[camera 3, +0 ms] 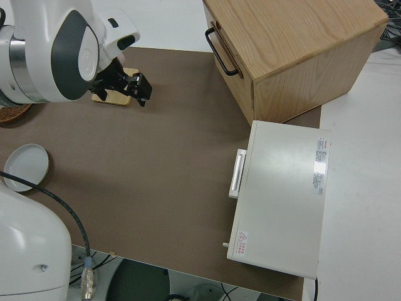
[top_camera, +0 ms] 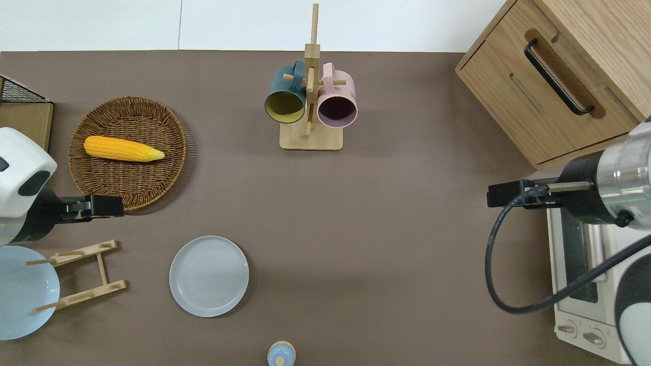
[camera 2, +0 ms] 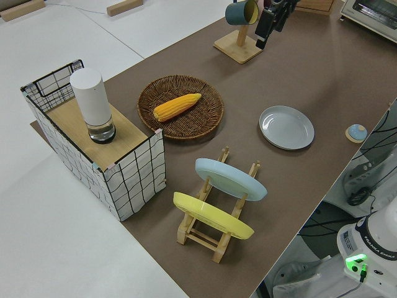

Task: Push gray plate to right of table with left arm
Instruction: 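Move the left gripper down to the near edge of the gray plate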

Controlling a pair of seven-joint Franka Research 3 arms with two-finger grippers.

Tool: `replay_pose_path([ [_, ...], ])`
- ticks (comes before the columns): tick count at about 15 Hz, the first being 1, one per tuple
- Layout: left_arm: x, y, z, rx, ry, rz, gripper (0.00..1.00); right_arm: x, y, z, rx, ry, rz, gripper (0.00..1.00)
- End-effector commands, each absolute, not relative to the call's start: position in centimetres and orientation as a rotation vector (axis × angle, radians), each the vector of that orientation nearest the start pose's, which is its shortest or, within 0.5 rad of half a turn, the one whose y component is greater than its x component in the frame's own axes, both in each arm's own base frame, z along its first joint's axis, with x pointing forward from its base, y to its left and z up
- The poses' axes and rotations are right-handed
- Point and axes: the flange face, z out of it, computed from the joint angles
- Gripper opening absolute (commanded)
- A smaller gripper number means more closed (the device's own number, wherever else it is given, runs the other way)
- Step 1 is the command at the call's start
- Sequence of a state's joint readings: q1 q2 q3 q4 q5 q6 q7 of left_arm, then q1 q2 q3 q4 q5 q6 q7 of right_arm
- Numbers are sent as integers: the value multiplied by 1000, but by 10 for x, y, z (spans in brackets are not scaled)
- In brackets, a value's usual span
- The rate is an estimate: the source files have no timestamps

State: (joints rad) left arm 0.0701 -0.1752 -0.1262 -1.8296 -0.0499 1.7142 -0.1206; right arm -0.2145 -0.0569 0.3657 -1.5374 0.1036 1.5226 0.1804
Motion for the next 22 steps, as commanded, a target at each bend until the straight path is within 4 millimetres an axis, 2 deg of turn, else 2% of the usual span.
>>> replay_pose_path([
  [1, 504, -34, 615, -3157, -117, -93, 991, 525, 98, 668, -3035, 38, -36, 996],
  [2, 505, -33, 610, -3157, -112, -78, 991, 525, 98, 668, -3035, 38, -36, 996],
  [3, 507, -36, 593, -3157, -109, -23, 991, 525, 98, 668, -3035, 38, -36, 996],
  [5, 506, -34, 555, -3153, -98, 81, 991, 525, 98, 668, -3035, 38, -36, 996],
  [7, 506, -34, 506, -3146, -99, 189, 991, 525, 98, 668, -3035, 38, -36, 996],
  [9, 501, -29, 476, -3140, -127, 230, 991, 525, 98, 668, -3035, 38, -36, 996],
  [11, 491, -15, 442, -3133, -180, 280, 991, 525, 98, 668, -3035, 38, -36, 996],
  [14, 469, -7, 384, -3122, -229, 335, 991, 525, 98, 668, -3035, 38, -36, 996],
  [18, 431, -11, 312, -3149, -277, 335, 989, 525, 98, 668, -3035, 38, -36, 996],
  [20, 423, -13, 306, -3158, -289, 349, 981, 525, 98, 668, -3035, 38, -36, 996],
  [22, 419, -18, 303, -3165, -292, 359, 889, 525, 98, 668, -3035, 38, -36, 996],
])
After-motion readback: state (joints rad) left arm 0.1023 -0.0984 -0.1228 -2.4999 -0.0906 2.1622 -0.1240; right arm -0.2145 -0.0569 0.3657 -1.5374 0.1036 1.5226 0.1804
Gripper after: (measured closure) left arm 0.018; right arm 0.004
